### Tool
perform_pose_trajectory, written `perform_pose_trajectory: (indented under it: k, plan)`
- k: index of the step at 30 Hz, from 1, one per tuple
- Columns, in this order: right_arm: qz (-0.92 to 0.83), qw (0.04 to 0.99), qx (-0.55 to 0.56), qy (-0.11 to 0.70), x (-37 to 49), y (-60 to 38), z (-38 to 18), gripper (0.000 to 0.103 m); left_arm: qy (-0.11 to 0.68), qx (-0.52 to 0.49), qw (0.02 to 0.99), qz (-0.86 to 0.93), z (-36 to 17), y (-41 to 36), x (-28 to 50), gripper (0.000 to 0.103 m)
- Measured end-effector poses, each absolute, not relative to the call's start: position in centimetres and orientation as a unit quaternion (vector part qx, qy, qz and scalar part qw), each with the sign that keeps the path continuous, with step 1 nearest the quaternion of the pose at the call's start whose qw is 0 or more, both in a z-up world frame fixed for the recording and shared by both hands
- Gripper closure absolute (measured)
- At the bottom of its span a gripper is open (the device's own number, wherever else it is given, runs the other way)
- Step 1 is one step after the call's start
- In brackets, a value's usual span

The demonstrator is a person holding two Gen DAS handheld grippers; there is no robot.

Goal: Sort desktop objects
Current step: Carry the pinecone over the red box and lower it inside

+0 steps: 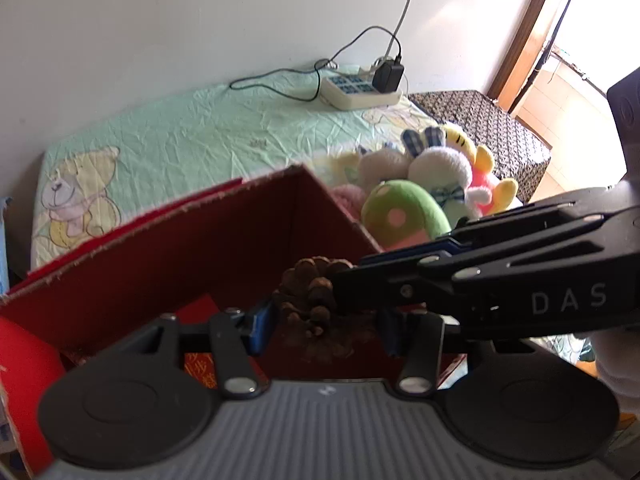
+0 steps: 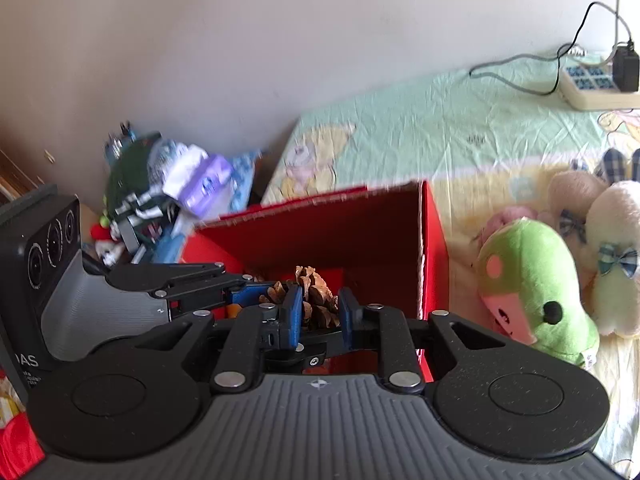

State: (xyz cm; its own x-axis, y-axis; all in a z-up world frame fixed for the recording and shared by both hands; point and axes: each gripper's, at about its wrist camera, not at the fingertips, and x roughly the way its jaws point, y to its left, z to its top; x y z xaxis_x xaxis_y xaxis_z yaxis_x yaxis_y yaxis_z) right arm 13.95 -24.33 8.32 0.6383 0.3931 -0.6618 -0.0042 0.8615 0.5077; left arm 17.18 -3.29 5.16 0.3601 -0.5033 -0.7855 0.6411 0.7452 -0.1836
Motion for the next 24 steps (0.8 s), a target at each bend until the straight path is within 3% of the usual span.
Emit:
perform_pose_trajectory:
  k: [22, 24]
  plan:
    - [0.151, 0.796, 0.093, 0.578, 18.3, -21.1, 5.0, 0.082, 0.519, 0.095, 0.765, -0.369, -0.1, -3.5, 17.9, 0.049]
    - [0.157, 0.788, 0.082, 0.590, 18.7, -21.0, 4.9, 0.086, 0.524, 0.087, 0.763, -0.369, -0.2, -3.4, 18.1, 0.048]
